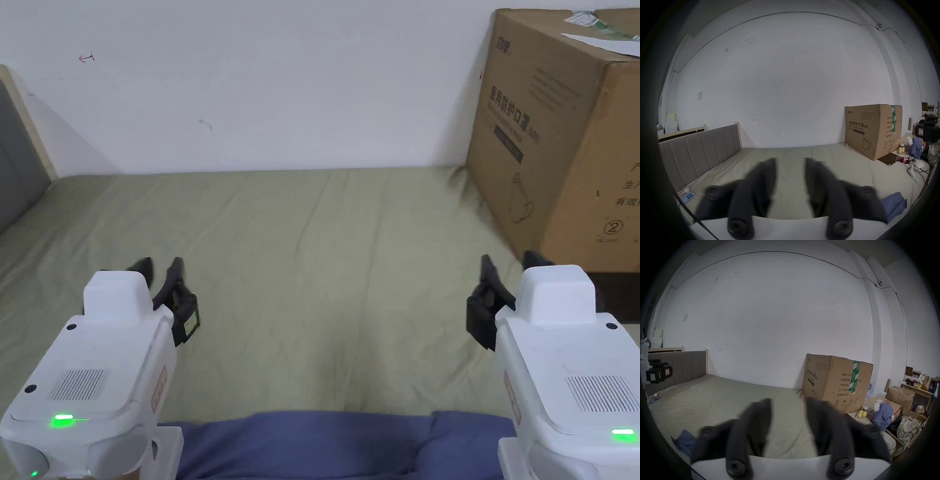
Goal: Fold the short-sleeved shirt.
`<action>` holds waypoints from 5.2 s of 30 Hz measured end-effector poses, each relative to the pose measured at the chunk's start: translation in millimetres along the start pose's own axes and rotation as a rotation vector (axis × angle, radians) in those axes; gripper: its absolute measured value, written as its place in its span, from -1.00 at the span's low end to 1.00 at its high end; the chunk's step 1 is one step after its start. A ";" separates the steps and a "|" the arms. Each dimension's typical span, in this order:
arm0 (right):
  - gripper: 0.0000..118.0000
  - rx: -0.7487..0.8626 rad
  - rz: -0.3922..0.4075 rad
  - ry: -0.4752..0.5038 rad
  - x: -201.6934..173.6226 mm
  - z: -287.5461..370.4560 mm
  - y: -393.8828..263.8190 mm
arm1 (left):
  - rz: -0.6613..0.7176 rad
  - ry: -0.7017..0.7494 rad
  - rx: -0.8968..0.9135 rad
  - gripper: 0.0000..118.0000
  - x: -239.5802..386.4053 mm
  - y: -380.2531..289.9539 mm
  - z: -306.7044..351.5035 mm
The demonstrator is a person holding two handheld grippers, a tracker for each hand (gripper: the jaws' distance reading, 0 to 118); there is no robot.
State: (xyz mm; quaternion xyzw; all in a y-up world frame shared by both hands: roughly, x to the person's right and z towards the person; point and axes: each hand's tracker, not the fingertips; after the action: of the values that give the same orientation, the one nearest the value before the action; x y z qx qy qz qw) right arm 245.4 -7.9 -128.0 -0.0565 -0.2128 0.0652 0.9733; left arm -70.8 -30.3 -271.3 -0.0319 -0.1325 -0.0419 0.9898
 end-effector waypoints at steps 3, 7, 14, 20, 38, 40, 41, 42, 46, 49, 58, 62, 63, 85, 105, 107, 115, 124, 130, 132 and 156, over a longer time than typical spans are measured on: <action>-1.00 0.011 -0.004 -0.003 -1.4 0.7 -3.5 | 0.033 -0.042 -0.019 -1.00 -3.2 -3.3 -3.2; -1.00 -0.005 -0.012 0.014 -3.5 -3.0 -4.1 | 0.046 -0.053 -0.055 -1.00 -7.7 -5.5 -7.7; -1.00 -0.034 -0.024 0.042 -7.0 -15.8 -8.1 | 0.249 -0.172 -0.398 -1.00 -52.7 -39.8 -40.2; -1.00 -0.068 -0.032 0.055 -14.2 -28.5 -15.0 | 0.402 -0.264 -0.695 -1.00 -118.3 -103.7 -58.2; -1.00 -0.193 -0.003 0.049 -37.2 -57.7 -40.9 | 0.647 -0.311 -0.986 0.71 -173.9 -210.7 -74.2; -1.00 -0.193 -0.005 0.042 -36.8 -56.0 -41.1 | 0.659 -0.319 -1.001 0.36 -171.9 -219.0 -78.4; -1.00 -0.194 -0.006 0.040 -36.7 -56.4 -41.2 | 0.666 -0.330 -1.015 0.07 -175.2 -229.0 -85.3; -1.00 -0.196 -0.005 0.037 -36.3 -57.3 -41.4 | 0.673 -0.344 -1.027 -0.09 -173.0 -233.4 -87.3; -1.00 -0.208 -0.007 0.025 -30.8 -57.4 -43.4 | 0.632 -0.376 -1.060 -0.61 -165.7 -252.9 -97.8; -1.00 -0.210 -0.009 0.015 -24.6 -54.9 -43.9 | 0.656 -0.366 -1.060 -0.86 -161.1 -259.8 -100.0; -1.00 -0.187 -0.029 0.010 -10.6 -52.1 -36.6 | 0.547 -0.313 -0.941 -0.92 -171.9 -197.0 -77.4; -1.00 -0.172 -0.044 0.020 -8.0 -49.1 -34.3 | 0.453 -0.253 -0.928 -0.92 -181.4 -168.1 -62.9; -1.00 -0.169 -0.047 0.025 -6.8 -48.1 -34.4 | 0.446 -0.233 -0.922 -0.92 -187.3 -163.5 -60.0; -1.00 -0.172 -0.135 0.027 39.7 -24.8 -45.3 | 0.304 -0.495 -0.996 -0.92 55.9 -108.6 -89.7; -1.00 -0.188 -0.138 -0.022 68.1 -16.3 -47.1 | 0.153 -0.494 -0.912 0.77 141.4 -118.4 -73.0; -1.00 -0.181 -0.136 -0.019 67.9 -15.8 -43.3 | 0.145 -0.467 -0.834 0.77 123.0 -100.8 -66.8; -1.00 -0.153 -0.125 -0.017 67.0 -15.9 -31.9 | 0.108 -0.242 -0.623 0.41 50.8 -88.2 -52.4; -1.00 -0.157 -0.138 -0.024 67.1 -16.8 -33.4 | 0.078 -0.268 -0.661 -1.00 47.0 -143.2 -48.1; -1.00 -0.167 -0.132 -0.027 71.2 -16.8 -36.2 | 0.068 -0.378 -0.786 -1.00 89.6 -191.4 -47.3; -1.00 -0.170 -0.128 -0.033 73.6 -17.0 -37.5 | 0.052 -0.419 -0.823 -1.00 108.2 -201.7 -43.9; -1.00 -0.176 -0.131 -0.049 79.5 -14.8 -38.4 | 0.326 -0.546 -0.819 -1.00 85.2 -151.9 -52.2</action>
State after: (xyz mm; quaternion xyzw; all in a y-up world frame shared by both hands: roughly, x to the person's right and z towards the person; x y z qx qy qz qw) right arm 327.2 -34.9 -103.7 -0.1260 -0.2447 -0.0160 0.9613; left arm 10.8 -191.6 -291.0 -0.4465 -0.3518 0.0741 0.8193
